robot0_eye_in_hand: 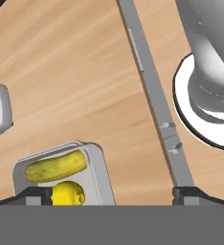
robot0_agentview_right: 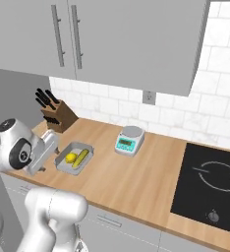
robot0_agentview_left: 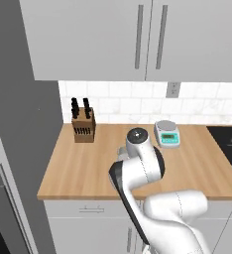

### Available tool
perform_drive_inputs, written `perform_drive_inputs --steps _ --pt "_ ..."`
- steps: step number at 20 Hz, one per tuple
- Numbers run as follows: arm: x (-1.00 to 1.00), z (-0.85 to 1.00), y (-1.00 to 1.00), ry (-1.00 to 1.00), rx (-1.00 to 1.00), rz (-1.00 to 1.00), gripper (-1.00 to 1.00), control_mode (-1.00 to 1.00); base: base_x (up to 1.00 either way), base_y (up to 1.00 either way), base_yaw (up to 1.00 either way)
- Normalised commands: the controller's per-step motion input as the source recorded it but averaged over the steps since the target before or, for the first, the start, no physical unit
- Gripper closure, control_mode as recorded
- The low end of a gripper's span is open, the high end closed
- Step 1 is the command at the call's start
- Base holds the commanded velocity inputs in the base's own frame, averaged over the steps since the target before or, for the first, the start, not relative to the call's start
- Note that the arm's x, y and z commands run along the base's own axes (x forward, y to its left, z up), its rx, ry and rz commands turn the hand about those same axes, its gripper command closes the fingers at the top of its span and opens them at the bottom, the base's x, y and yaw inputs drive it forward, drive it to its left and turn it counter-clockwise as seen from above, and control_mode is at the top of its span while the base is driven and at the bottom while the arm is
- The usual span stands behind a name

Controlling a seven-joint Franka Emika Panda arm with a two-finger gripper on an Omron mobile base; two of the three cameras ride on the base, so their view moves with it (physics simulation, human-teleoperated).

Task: Take the meat container that has the shrimp and place it on the second highest rack of the freezer. Then take the vegetable container that has the lemon and cucumber and place it on the highest rack of the freezer.

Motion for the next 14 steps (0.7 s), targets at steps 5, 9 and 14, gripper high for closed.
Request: perform_drive_inputs --steps 5,9,14 --pt "0.68 -0.41 0.06 0.01 0.0 0.0 -1.0 -1.0 0.0 0.0 0.0" --pt "0.61 -0.45 0.16 0.11 0.0 0.0 -1.0 -1.0 0.0 0.0 0.0" --pt "0.45 -0.33 0.38 0.22 0.0 0.0 -1.0 -1.0 0.0 0.0 0.0"
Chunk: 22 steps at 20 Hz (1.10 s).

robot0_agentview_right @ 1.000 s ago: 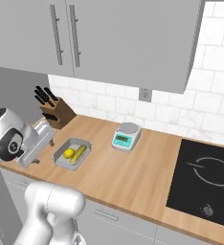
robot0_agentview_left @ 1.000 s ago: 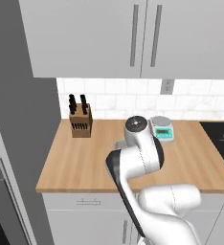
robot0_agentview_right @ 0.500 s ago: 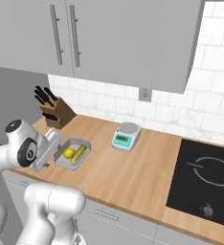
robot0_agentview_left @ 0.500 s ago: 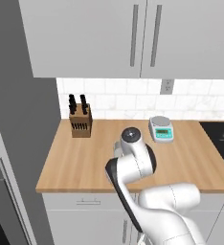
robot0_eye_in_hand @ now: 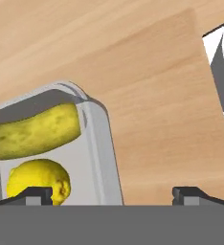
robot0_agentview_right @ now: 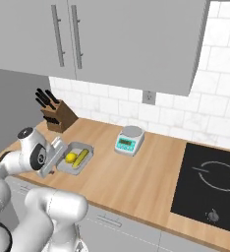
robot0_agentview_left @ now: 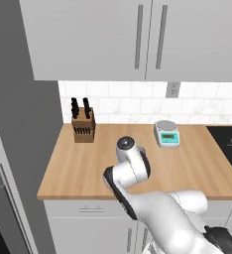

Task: Take the meat container that has the shrimp and place it on the second highest rack of the freezer. Then take the vegetable container that has the lemon and cucumber and place it on the highest rack of the freezer.

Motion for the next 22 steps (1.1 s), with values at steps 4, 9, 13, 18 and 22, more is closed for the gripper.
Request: perform_drive_inputs --steps 4,9,13,18,22 --pt "0.34 -0.4 0.1 0.23 0.0 0.0 -1.0 -1.0 0.0 0.0 0.0" --pt "0.11 -0.48 0.0 0.09 0.0 0.0 -1.0 -1.0 0.0 0.0 0.0" --pt "-0.03 -0.48 0.0 0.02 0.0 0.0 1.0 -1.0 0.0 0.0 0.0" --pt "-0.37 -0.36 -0.06 0.0 0.03 0.0 1.0 -1.0 0.0 0.0 0.0" --pt "-0.61 0.01 -0.09 -0.19 0.08 0.0 1.0 -1.0 0.0 0.0 0.0"
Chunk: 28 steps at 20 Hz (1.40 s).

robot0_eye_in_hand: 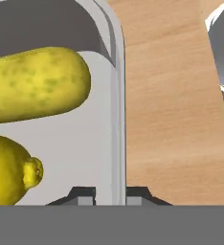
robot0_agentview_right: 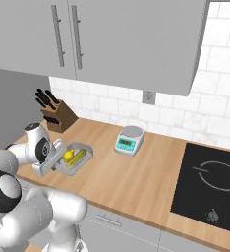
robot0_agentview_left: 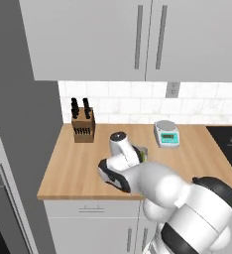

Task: Take the meat container that has the shrimp and place it on the second highest rack of the freezer. Then take the vegetable container that has the lemon and cucumber and place it on the highest rack of the freezer.

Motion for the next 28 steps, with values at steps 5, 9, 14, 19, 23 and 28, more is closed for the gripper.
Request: perform_drive_inputs --steps 5,9,14,19,23,28 --pt "-0.49 0.42 -0.08 -0.21 0.0 0.0 1.0 -1.0 0.0 0.0 0.0" --pt "-0.53 0.98 -0.36 -0.11 0.03 0.09 1.0 -1.0 0.0 0.0 0.0" --pt "-0.5 1.0 -0.25 0.08 0.0 0.15 1.0 -1.0 0.0 0.0 0.0" --pt "-0.61 1.0 -0.31 0.24 0.0 0.14 1.0 -1.0 0.0 0.0 0.0" --pt "-0.85 1.0 -0.37 0.17 0.0 0.11 1.0 -1.0 0.0 0.0 0.0" --pt "-0.97 0.5 -0.26 -0.07 0.0 0.05 1.0 -1.0 0.0 0.0 0.0"
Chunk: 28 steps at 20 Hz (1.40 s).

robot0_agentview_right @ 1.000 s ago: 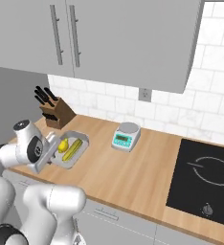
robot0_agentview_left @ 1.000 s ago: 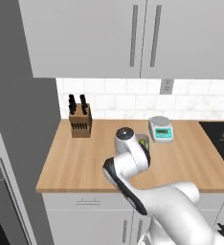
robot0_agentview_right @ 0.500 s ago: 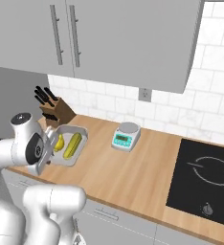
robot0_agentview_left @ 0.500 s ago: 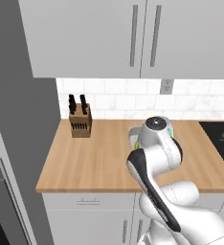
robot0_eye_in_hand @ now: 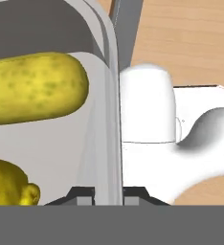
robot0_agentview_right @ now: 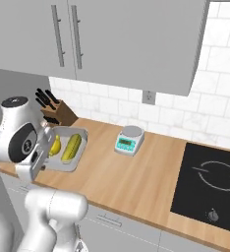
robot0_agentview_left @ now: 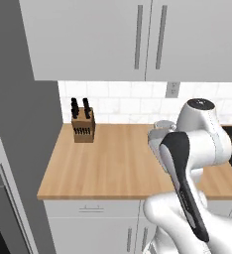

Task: Take the meat container that has the shrimp and place it on the second highest rack of the freezer. Then take the vegetable container that has the lemon and cucumber and place it on the highest rack of the freezer.

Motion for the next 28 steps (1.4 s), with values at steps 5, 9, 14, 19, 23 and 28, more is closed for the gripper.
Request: perform_drive_inputs --steps 5,9,14,19,23,28 --pt "-0.87 0.03 -0.71 -0.3 0.03 0.05 1.0 -1.0 0.0 0.0 0.0" --pt "-0.33 -0.1 -0.55 -0.23 0.02 0.01 1.0 -1.0 0.0 0.0 0.0" --pt "0.0 -0.18 0.0 -0.18 -0.04 0.0 1.0 -1.0 0.0 0.0 0.0" --pt "-0.04 -0.11 0.03 -0.15 -0.08 0.0 1.0 -1.0 0.0 0.0 0.0" --pt "0.0 0.0 0.0 0.0 0.0 0.0 1.0 1.0 -0.55 0.43 0.0" --pt "0.0 0.0 0.0 0.0 0.0 0.0 1.0 1.0 -0.29 0.85 -0.03"
